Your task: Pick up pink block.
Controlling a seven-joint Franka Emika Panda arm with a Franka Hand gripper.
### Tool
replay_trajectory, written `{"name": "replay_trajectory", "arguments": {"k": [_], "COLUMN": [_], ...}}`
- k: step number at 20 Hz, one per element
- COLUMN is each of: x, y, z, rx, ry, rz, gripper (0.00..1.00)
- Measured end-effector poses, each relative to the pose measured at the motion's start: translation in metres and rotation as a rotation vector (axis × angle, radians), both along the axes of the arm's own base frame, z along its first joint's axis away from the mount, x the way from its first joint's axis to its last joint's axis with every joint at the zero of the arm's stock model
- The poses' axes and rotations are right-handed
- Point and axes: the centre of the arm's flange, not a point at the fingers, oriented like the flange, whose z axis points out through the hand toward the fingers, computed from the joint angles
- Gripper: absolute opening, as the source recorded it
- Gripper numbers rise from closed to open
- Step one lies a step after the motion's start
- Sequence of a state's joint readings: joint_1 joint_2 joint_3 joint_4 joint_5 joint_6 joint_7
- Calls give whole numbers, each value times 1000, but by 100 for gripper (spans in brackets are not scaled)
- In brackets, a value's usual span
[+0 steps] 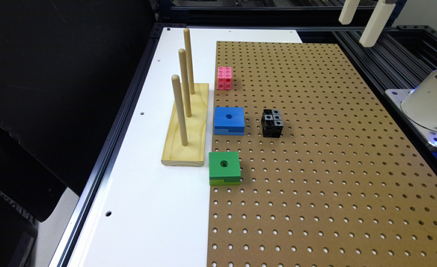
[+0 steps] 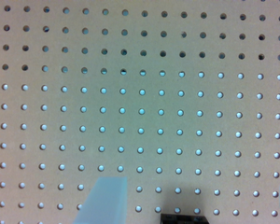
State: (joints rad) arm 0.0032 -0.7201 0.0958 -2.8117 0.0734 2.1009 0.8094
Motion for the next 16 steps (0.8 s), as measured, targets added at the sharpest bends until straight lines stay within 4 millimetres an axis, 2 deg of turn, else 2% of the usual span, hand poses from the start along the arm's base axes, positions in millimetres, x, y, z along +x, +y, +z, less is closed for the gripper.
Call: {"name": "replay_trajectory", "arguments": {"k": [10, 16], "x": [1, 3], "y": [-13, -33], "z": [1, 2], "rx": [-3, -5], "ry": [-4, -20], "rz": [-24, -31], "gripper": [100, 100]}}
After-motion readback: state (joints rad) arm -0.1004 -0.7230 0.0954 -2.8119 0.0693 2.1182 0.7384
